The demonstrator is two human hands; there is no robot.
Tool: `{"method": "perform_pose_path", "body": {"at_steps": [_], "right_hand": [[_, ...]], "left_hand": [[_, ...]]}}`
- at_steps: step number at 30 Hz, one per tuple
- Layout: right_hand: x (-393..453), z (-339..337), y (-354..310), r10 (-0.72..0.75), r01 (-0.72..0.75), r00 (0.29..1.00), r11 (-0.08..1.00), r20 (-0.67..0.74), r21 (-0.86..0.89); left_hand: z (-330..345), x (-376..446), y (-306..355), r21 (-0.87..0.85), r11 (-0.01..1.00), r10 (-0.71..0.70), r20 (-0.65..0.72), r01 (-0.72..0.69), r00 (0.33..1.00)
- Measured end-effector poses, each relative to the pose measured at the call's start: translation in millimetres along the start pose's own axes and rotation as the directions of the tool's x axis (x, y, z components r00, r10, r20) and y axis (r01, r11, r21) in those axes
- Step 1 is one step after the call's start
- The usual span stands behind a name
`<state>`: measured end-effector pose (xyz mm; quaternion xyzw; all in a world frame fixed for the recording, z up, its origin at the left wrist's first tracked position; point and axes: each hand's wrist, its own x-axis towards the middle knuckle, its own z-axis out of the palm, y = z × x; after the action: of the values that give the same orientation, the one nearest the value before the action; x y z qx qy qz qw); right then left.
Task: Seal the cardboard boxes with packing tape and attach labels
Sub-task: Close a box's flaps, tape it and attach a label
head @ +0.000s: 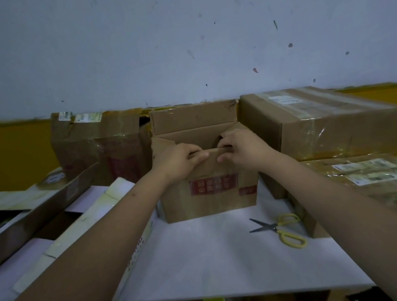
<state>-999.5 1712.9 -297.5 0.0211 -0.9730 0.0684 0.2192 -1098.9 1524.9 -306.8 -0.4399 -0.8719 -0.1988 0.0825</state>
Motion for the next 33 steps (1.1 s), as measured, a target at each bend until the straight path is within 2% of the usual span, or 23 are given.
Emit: {"method": "perform_pose_path", "body": {"at_steps": [5, 8, 11, 15, 20, 23, 25, 26, 27, 28, 30, 32, 33], "right_hand": [[-2.4, 0.3, -1.8, 0.006, -0.013, 0.999, 0.992, 0.049, 0.129], [0.6, 2.7, -6.0, 0.037, -0.039, 0.999, 0.994, 0.026, 0.098], [1.1, 9.6, -10.1, 0.117, -0.115, 0.989, 0.993, -0.094, 0.022], [-0.3, 20.2, -14.5, 0.135, -0.140, 0.972, 0.990, -0.193, -0.014], [-24.8, 29.2, -25.8, 0.062, -0.093, 0.972, 0.987, -0.227, -0.132], [-73.3, 46.4, -48.0, 0.072, -0.093, 0.934, 0.995, -0.349, -0.042], [-111.0, 62.4, -63.3, 0.079, -0.060, 0.923, 0.996, -0.377, 0.061], [-127.1, 70.4, -68.8, 0.059, -0.032, 0.934, 0.996, -0.351, 0.083], [-140.0, 77.6, -72.7, 0.036, -0.010, 0.954, 0.996, -0.298, 0.088], [-150.2, 82.9, -76.4, 0.025, -0.005, 0.974, 0.996, -0.223, 0.093], [-163.2, 90.2, -81.4, 0.055, -0.038, 0.993, 0.987, -0.105, 0.159], [-171.2, 93.7, -85.6, 0.140, -0.116, 0.987, 0.956, -0.072, 0.268], [-173.8, 93.7, -88.3, 0.180, -0.153, 0.982, 0.941, -0.065, 0.303]], "left_hand": [[5.6, 5.8, -1.6, -0.128, 0.991, -0.033, -0.022, 0.030, 0.999], [7.5, 2.0, 3.7, -0.023, 0.999, -0.043, -0.116, 0.040, 0.992], [10.6, 2.1, 7.5, 0.064, 0.996, -0.041, -0.219, 0.056, 0.975], [14.6, 3.0, 7.7, 0.123, 0.990, -0.042, -0.258, 0.076, 0.965], [14.8, -18.0, 8.8, 0.236, 0.971, 0.123, -0.311, -0.049, 0.942], [23.2, -71.1, 13.0, 0.105, 0.992, 0.114, -0.470, -0.073, 0.875], [35.7, -121.8, 28.8, -0.108, 0.993, -0.024, -0.539, -0.041, 0.842], [43.6, -147.1, 37.0, -0.232, 0.972, -0.147, -0.519, 0.027, 0.842], [52.8, -170.3, 43.5, -0.364, 0.922, -0.298, -0.456, 0.130, 0.839], [63.7, -191.8, 48.5, -0.501, 0.826, -0.466, -0.345, 0.260, 0.815], [86.7, -226.7, 54.6, -0.723, 0.472, -0.736, -0.007, 0.504, 0.677], [106.0, -248.2, 59.2, -0.779, 0.083, -0.794, 0.324, 0.621, 0.514], [112.4, -253.1, 62.9, -0.775, -0.062, -0.765, 0.442, 0.629, 0.469]]}}
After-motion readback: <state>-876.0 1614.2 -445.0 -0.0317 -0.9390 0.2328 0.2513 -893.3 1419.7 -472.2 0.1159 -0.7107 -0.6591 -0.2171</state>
